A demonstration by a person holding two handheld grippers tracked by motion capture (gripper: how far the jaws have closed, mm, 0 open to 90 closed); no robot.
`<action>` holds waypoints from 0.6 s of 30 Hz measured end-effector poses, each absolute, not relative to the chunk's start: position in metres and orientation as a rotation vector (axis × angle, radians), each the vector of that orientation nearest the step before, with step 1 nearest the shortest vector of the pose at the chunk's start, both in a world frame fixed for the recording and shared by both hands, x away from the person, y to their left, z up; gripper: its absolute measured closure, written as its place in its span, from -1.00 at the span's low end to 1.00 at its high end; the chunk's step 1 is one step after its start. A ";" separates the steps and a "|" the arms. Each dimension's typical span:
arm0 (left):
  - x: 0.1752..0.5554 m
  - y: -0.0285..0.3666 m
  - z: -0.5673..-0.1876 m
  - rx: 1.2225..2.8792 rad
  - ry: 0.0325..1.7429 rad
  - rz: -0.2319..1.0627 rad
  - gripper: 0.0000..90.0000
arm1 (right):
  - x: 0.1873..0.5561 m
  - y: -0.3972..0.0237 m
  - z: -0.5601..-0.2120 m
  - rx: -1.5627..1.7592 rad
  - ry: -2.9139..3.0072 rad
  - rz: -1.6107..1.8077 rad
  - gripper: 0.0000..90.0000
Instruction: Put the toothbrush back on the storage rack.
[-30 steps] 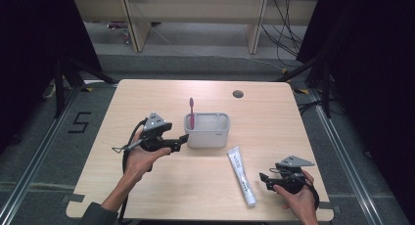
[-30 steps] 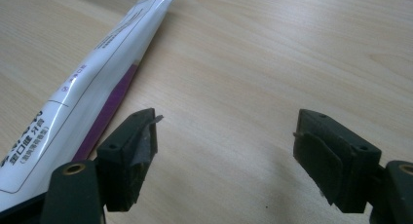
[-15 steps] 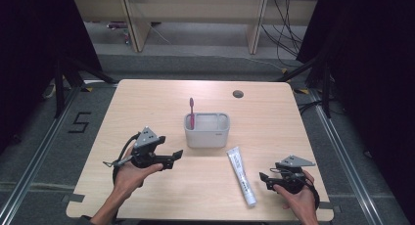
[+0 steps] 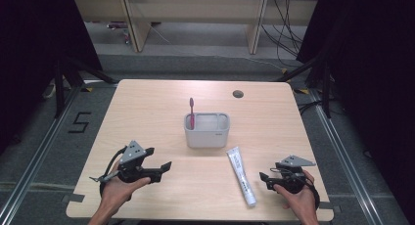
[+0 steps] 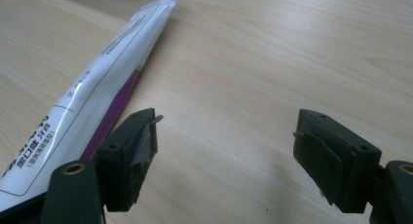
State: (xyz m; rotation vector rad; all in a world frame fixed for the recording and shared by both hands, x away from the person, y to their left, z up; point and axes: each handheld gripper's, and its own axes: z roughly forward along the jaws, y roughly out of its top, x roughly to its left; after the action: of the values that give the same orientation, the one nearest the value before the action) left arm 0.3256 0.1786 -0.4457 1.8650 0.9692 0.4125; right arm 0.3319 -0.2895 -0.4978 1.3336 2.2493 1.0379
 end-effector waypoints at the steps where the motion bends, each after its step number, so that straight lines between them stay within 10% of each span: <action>1: 0.324 0.181 -0.448 1.871 0.965 0.404 -0.60 | 0.332 -0.290 -0.498 1.313 2.245 1.020 -0.45; 18: 0.303 0.198 -0.478 1.897 1.017 0.386 -0.62 | 0.332 -0.292 -0.497 1.325 2.242 1.021 -0.45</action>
State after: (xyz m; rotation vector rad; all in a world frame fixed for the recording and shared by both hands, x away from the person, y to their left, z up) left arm 0.3026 0.1976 -0.4783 1.8969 1.0169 0.3863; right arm 0.3319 -0.2922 -0.4973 1.3250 2.2418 1.0212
